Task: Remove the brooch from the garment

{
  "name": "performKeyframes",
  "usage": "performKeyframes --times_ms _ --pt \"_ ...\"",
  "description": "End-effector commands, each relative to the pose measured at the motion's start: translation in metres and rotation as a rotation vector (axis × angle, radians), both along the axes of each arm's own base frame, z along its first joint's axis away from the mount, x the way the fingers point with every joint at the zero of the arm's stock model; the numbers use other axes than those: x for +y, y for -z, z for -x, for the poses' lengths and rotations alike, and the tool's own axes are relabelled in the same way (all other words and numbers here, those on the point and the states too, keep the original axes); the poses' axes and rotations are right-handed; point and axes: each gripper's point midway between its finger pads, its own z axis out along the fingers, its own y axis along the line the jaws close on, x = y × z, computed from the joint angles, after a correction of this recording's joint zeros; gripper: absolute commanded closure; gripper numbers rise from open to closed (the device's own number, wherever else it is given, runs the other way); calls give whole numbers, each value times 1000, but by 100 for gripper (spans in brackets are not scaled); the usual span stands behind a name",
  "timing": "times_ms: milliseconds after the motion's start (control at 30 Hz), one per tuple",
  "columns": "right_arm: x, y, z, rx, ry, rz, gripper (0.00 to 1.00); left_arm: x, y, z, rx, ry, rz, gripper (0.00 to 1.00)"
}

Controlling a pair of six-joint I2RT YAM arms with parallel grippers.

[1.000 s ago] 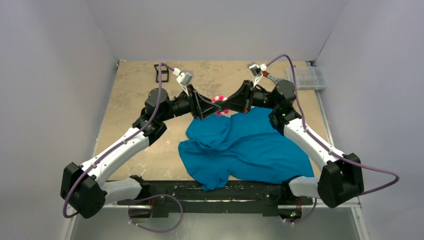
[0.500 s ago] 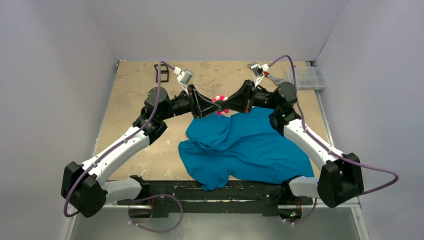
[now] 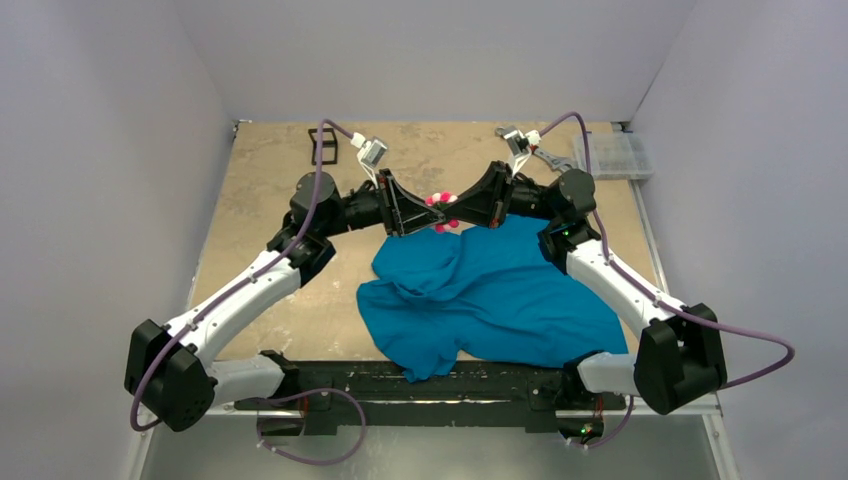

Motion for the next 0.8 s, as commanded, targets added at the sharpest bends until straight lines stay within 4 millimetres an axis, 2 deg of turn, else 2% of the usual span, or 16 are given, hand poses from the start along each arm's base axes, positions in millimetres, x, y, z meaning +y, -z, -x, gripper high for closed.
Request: performKeyframes --times_ms 0,767 --pt "-2 -11 19 -73 -73 -14 100 4 -25 -13 -42 -41 52 67" --pt "-2 -8 19 -73 -69 -7 100 8 -27 -20 -24 -65 54 62"
